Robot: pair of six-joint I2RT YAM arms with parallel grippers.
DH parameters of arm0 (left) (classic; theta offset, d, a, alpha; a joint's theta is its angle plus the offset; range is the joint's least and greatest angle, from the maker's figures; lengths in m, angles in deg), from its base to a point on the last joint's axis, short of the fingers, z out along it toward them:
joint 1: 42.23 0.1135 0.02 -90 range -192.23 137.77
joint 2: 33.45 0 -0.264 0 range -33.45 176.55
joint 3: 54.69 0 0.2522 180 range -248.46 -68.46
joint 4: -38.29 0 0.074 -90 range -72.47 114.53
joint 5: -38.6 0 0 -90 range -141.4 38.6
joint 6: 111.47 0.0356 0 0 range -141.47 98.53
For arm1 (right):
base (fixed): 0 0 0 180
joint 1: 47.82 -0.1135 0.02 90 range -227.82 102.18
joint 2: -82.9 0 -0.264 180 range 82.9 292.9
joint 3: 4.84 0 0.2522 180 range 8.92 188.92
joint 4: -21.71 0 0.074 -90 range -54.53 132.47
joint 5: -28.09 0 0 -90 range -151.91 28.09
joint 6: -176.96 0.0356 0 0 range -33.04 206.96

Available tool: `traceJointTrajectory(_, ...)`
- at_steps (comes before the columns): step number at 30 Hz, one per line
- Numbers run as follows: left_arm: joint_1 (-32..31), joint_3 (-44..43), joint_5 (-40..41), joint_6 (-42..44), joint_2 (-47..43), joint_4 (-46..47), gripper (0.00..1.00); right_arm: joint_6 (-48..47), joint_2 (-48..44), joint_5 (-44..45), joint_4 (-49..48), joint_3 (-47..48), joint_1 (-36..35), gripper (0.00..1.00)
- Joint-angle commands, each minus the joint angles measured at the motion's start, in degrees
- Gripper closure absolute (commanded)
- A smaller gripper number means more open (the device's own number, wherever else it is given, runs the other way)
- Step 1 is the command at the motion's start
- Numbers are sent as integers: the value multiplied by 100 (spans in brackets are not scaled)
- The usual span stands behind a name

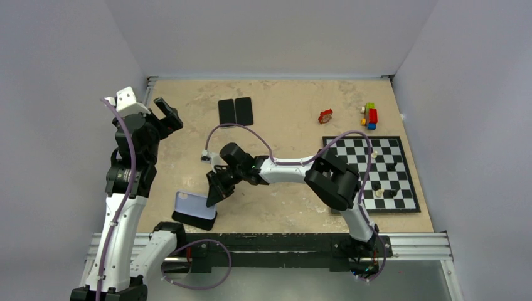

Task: Take the phone out of the phone case
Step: Place the phone case at the center of the board.

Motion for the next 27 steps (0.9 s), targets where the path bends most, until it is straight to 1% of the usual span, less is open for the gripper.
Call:
traceJointTrajectory(1, 5, -42, 71, 27, -47, 211, 0, 122, 35, -92, 24, 280, -51, 100)
traceJointTrajectory(4, 5, -31, 69, 17, -60, 203, 0, 125, 60, -64, 104, 326, -77, 100)
traceJointTrajectory(8, 4, -39, 54, 0, -55, 201, 0, 119, 189, -86, 296, 497, -125, 97)
traceJointTrajectory(13, -1, -31, 28, -16, -55, 205, 0, 97, 315, -175, 376, 634, -148, 88)
traceJointTrajectory(15, 0, -31, 21, -19, -56, 202, 0, 78, 314, -178, 371, 649, -167, 83)
traceJointTrajectory(17, 2, -24, 9, -35, -49, 201, 0, 39, 301, -178, 538, 663, -185, 75)
traceJointTrajectory(21, 2, -15, -18, -52, -40, 208, 0, -90, 218, -154, 571, 656, -233, 60)
traceJointTrajectory(27, 5, -13, -44, -62, -6, 214, 0, -400, 57, 89, 847, 754, -339, 44)
